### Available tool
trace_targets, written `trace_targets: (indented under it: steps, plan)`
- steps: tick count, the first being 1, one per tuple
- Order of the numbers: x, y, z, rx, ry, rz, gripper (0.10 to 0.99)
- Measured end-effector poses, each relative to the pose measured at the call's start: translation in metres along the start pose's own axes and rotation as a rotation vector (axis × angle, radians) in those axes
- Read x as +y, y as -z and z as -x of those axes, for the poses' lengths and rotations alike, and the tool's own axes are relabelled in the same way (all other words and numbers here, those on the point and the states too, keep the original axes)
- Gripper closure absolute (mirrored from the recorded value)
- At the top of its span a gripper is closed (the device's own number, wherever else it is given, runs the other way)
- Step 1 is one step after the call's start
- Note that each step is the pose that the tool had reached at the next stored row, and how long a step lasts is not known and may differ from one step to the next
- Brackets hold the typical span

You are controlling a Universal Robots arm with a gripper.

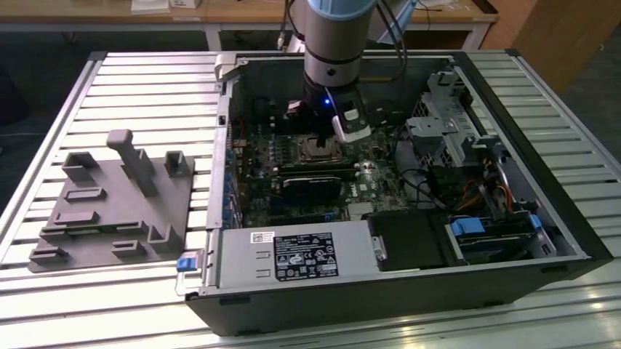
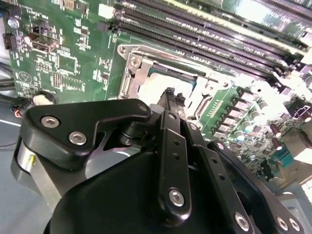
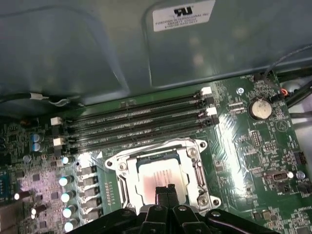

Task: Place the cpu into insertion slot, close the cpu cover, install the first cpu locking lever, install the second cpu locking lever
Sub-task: 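Install the second cpu locking lever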

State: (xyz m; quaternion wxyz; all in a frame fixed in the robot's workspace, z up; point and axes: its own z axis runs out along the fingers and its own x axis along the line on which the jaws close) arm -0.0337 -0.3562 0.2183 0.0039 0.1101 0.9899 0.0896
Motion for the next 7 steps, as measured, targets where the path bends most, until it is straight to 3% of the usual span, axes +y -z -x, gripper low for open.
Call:
trace_targets:
  steps: [7]
  plan:
    - [0.0006,0.0,-0.0001,0.0004,0.0,-0.001,0.98]
